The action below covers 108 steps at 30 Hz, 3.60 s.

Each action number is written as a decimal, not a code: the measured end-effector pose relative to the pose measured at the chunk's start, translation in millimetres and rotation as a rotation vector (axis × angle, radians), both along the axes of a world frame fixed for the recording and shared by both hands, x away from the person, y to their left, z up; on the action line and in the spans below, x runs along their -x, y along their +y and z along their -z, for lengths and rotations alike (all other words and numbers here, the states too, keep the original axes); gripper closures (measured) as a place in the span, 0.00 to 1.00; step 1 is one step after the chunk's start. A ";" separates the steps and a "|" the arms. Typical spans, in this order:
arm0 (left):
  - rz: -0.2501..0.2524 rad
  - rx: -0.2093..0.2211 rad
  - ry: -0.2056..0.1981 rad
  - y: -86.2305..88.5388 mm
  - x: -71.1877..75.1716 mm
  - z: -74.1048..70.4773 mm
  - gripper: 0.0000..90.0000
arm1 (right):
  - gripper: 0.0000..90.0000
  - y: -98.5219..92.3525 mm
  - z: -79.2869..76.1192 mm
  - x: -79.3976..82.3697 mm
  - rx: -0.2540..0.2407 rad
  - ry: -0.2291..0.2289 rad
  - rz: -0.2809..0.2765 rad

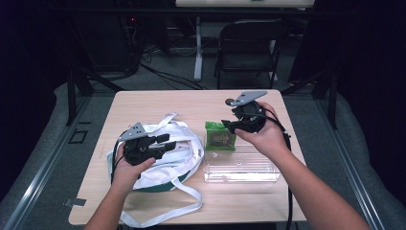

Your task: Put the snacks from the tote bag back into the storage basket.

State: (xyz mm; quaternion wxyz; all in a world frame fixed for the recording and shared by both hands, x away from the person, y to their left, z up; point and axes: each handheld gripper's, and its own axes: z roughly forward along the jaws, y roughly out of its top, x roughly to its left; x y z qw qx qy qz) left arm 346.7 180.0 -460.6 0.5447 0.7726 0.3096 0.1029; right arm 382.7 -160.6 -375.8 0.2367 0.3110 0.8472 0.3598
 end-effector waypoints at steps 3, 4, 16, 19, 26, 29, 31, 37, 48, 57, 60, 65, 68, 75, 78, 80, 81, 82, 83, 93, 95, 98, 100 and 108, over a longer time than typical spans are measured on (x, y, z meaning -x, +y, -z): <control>-0.008 0.007 0.000 1.9 -0.5 0.2 0.61 | 0.52 -6.5 -0.5 9.1 -0.047 -0.010 0.019; -0.007 0.006 0.003 2.7 -0.7 0.1 0.61 | 0.52 -8.1 -0.1 11.5 -0.052 -0.009 0.025; -0.021 0.004 0.012 4.6 -1.5 0.6 0.60 | 0.52 -30.7 21.4 37.7 -0.109 -0.026 0.054; -0.025 0.003 0.016 6.1 -2.0 0.6 0.60 | 0.52 -35.5 24.7 47.5 -0.127 -0.047 0.066; -0.034 0.001 0.013 7.6 -2.1 1.1 0.60 | 0.52 -50.5 30.4 72.8 -0.181 -0.074 0.082; -0.036 -0.001 0.015 8.0 -2.2 1.3 0.60 | 0.52 -55.2 36.1 81.5 -0.184 -0.073 0.085; -0.044 0.003 0.015 8.3 -2.6 1.8 0.60 | 0.52 -58.2 39.6 85.3 -0.191 -0.075 0.094; -0.051 0.010 0.016 9.9 -3.4 3.0 0.60 | 0.52 -69.6 54.2 93.2 -0.235 -0.065 0.122; -0.066 0.010 0.021 12.0 -4.1 3.7 0.59 | 0.52 -73.4 82.1 102.8 -0.217 -0.079 0.114; -0.075 0.005 0.019 13.5 -5.4 5.3 0.59 | 0.53 -74.6 100.8 108.0 -0.249 -0.113 0.118; -0.076 0.006 0.019 13.6 -5.2 5.3 0.59 | 0.53 -74.4 105.4 108.5 -0.247 -0.113 0.120; -0.077 0.008 0.020 13.8 -5.4 5.8 0.59 | 0.54 -73.5 115.4 109.8 -0.259 -0.108 0.116; -0.079 0.010 0.026 13.4 -5.2 6.2 0.59 | 0.54 -71.5 120.4 110.0 -0.268 -0.109 0.109; -0.077 0.001 0.026 13.1 -5.6 7.6 0.58 | 0.54 -67.5 129.1 109.7 -0.272 -0.104 0.108; -0.082 0.001 0.027 12.9 -5.6 8.3 0.57 | 0.54 -66.8 132.5 109.2 -0.274 -0.104 0.118; -0.087 -0.003 0.028 13.2 -5.3 8.2 0.57 | 0.54 -67.1 133.4 109.2 -0.266 -0.107 0.122; -0.087 -0.003 0.028 13.2 -5.3 8.2 0.57 | 0.54 -67.1 133.4 109.2 -0.266 -0.107 0.122; -0.091 -0.003 0.030 13.2 -5.2 8.3 0.57 | 0.54 -67.2 134.0 108.9 -0.269 -0.106 0.124; -0.092 -0.004 0.031 13.3 -5.5 8.8 0.56 | 0.54 -68.4 135.0 108.7 -0.269 -0.108 0.132; -0.097 -0.007 0.041 11.4 -7.0 12.7 0.55 | 0.53 -70.1 139.3 106.2 -0.270 -0.093 0.139; -0.098 -0.008 0.045 11.2 -7.5 13.6 0.55 | 0.53 -70.5 139.0 106.5 -0.272 -0.095 0.138; -0.099 -0.010 0.049 11.0 -7.7 14.4 0.55 | 0.53 -70.6 138.2 107.1 -0.274 -0.102 0.136; -0.098 -0.010 0.050 11.0 -7.7 14.4 0.55 | 0.53 -70.0 138.3 107.3 -0.279 -0.107 0.136; -0.101 -0.014 0.053 10.4 -8.1 15.7 0.55 | 0.52 -68.5 138.8 107.2 -0.273 -0.104 0.131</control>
